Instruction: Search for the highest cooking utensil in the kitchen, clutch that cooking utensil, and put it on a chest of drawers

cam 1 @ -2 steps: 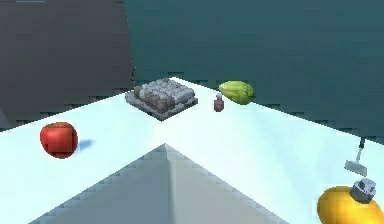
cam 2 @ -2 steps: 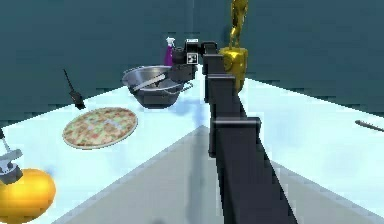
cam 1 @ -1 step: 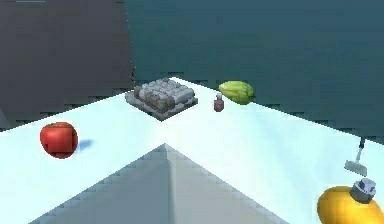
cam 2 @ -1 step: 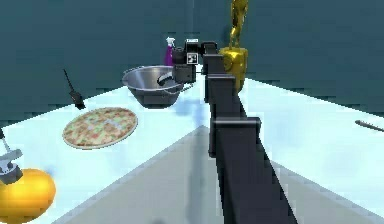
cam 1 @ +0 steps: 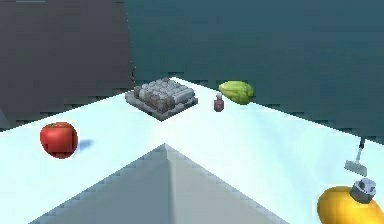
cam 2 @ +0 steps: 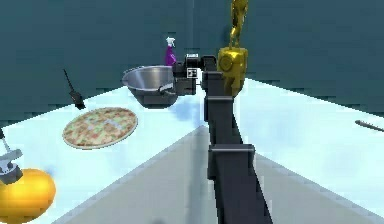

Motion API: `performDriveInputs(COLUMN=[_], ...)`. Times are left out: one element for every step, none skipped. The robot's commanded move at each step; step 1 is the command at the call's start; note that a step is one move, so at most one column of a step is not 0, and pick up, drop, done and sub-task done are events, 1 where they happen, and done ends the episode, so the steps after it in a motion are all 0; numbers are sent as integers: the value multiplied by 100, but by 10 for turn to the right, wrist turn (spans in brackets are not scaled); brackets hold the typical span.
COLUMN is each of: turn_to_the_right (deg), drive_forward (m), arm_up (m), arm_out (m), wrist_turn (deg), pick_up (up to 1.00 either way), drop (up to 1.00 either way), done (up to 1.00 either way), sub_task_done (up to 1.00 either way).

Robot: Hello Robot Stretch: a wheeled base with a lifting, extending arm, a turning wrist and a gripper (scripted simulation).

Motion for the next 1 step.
performDriveInputs(turn_to_the_right=[0], drive_forward=[0], arm_up=[0], arm_out=[0], wrist_turn=[0], pick_up=[100], drop=[0], done=[0], sub_task_done=[0])
